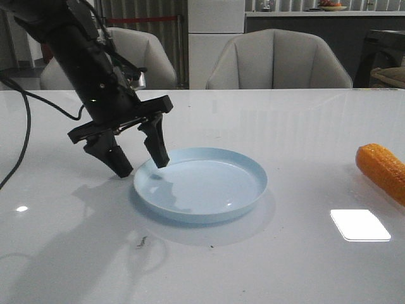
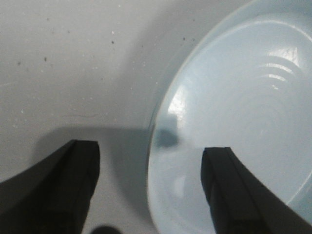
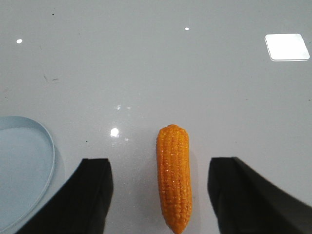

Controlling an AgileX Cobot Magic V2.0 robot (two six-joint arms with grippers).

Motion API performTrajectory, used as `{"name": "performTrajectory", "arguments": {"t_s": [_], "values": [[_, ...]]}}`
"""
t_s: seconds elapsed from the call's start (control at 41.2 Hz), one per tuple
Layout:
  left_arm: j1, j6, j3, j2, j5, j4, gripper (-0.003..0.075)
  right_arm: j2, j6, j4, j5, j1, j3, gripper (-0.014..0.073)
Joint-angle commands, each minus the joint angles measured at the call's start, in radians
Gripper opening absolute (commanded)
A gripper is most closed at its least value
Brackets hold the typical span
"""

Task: Place corn on plate with both arms
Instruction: 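Set the plate down, open the left gripper and raise it away, then lower the right gripper over the orange corn cob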

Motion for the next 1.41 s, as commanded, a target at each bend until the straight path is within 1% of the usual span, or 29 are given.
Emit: {"name": "performTrajectory", "arguments": {"t_s": [0.0, 0.097, 0.17, 0.34, 0.437, 0.558, 0.631, 0.777, 0.85, 0.947, 1.068, 1.166, 1.263, 1.384], "values": [[-0.004, 0.007, -0.075, -0.066, 0.005, -0.003, 0.0506, -0.008, -0.003, -0.003, -0.065, -0.003, -0.038, 0.0528], [-0.004, -0.012, -0.121, -0.08, -0.011, 0.072, 0.0479, -0.008, -0.003, -0.003, -0.062, -0.003, -0.038, 0.0528], [-0.004, -0.042, -0.145, -0.107, -0.038, 0.162, 0.0454, -0.008, -0.003, -0.003, -0.06, -0.003, -0.038, 0.0528], [-0.004, -0.174, -0.158, -0.226, -0.115, 0.398, 0.0412, -0.008, -0.003, -0.003, -0.056, -0.003, -0.038, 0.0528], [-0.004, -0.199, -0.158, -0.304, -0.114, 0.503, 0.0386, -0.008, -0.003, -0.003, -0.05, -0.003, -0.038, 0.0528], [-0.004, -0.228, -0.158, -0.384, -0.105, 0.563, 0.0359, -0.008, -0.003, -0.003, -0.029, -0.003, -0.038, 0.0528], [-0.004, -0.243, -0.152, -0.428, -0.121, 0.592, 0.0343, -0.006, -0.003, -0.003, -0.01, -0.003, -0.038, 0.0528], [0.003, -0.336, -0.09, -0.537, -0.162, 0.716, 0.0308, 0.016, -0.003, -0.003, 0.001, -0.003, -0.038, 0.0528], [0.025, -0.363, -0.016, -0.601, -0.174, 0.756, 0.0292, 0.03, -0.003, -0.003, -0.003, -0.003, -0.038, 0.0528], [0.09, -0.363, 0.165, -0.737, -0.236, 0.756, 0.027, 0.052, -0.003, -0.003, -0.017, -0.003, -0.04, 0.0528], [0.167, -0.363, 0.412, -0.9, -0.371, 0.754, 0.0248, 0.075, -0.003, -0.003, -0.034, -0.003, -0.04, 0.0528], [0.208, -0.363, 0.604, -1.026, -0.472, 0.752, 0.023, 0.1, -0.003, -0.004, -0.042, -0.004, -0.047, 0.0528], [0.227, -0.363, 0.792, -1.134, -0.542, 0.752, 0.0212, 0.148, -0.003, -0.008, -0.002, -0.004, -0.102, 0.0528], [0.231, -0.363, 0.932, -1.239, -0.595, 0.754, 0.02, 0.233, -0.003, -0.014, 0.11, -0.004, -0.222, 0.0528]]}}
